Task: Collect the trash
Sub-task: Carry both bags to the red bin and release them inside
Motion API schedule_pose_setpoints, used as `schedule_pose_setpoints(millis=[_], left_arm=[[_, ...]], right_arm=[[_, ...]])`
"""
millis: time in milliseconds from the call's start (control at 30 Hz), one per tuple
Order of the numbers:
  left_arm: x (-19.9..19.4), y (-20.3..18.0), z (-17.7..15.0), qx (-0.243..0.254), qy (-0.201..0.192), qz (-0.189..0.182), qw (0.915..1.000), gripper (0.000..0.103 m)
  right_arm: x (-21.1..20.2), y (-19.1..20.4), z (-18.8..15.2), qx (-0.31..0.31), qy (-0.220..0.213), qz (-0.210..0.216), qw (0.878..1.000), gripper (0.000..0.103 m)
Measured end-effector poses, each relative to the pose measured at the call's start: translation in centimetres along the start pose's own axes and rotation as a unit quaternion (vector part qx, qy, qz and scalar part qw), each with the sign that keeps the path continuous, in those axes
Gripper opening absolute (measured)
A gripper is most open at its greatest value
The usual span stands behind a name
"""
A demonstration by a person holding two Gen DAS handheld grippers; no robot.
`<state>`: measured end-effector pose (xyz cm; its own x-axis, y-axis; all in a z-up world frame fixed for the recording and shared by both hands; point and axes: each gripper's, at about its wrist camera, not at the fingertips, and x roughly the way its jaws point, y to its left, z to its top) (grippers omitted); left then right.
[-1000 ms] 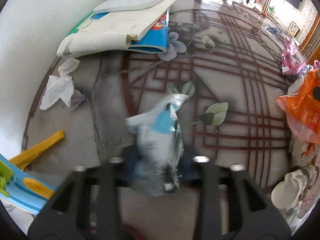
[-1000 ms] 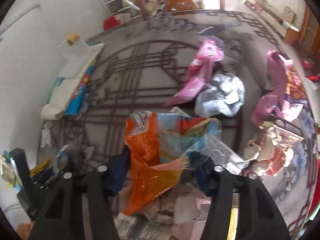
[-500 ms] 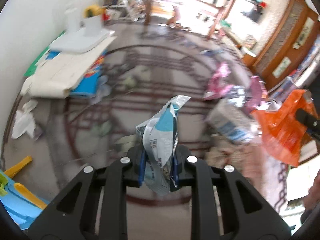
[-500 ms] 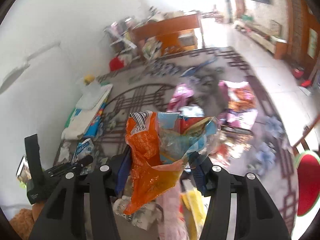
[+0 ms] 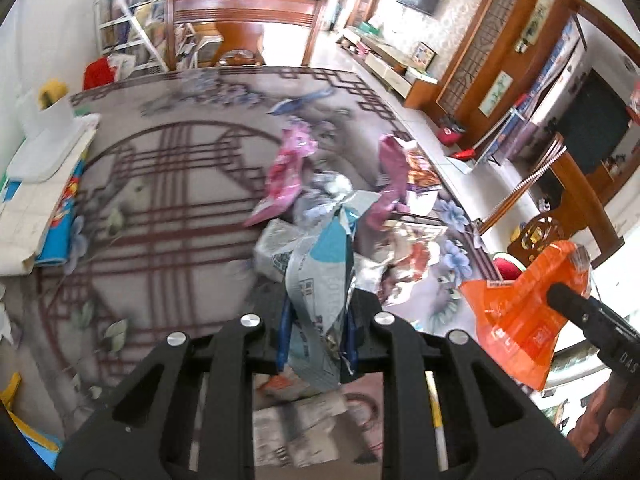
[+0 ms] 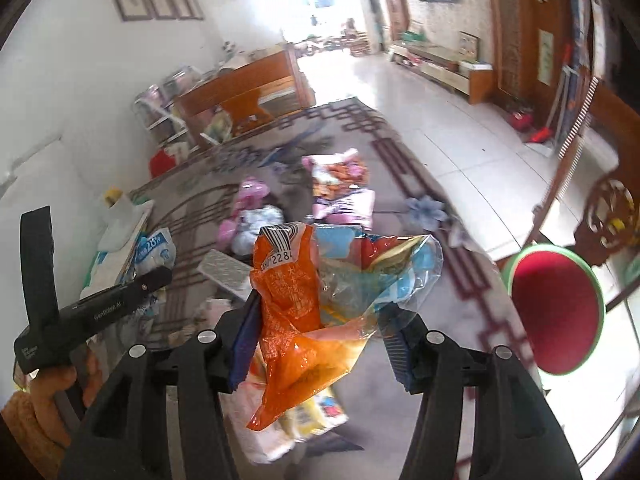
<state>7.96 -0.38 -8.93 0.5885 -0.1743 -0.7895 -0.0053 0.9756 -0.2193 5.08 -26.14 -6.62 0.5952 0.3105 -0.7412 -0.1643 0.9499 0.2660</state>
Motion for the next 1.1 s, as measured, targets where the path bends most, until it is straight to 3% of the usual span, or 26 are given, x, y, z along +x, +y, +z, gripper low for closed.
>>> schedule_pose_setpoints(millis=[267, 767, 1100], left_arm=[[0.5, -4.1, 0.6, 0.009, -0.004, -0.001, 0.9999, 0.021], [-0.2, -9.5, -0.2, -0.03, -0.029, 0.017, 0.999, 0.021], [-0.1, -15.0, -0.5, -0.02, -0.033, 0.01, 0.9992, 0.021]], right_arm=[[-1.5, -5.0, 0.1, 0.029, -0.009, -0.003, 1.0, 0.054], [-3.4, -9.1, 2.3, -0.003, -0.02, 0.033, 0.999, 0.054], [-5.3, -13.7, 3.1, 0.003, -0.035, 0.035, 0.999, 0.055]])
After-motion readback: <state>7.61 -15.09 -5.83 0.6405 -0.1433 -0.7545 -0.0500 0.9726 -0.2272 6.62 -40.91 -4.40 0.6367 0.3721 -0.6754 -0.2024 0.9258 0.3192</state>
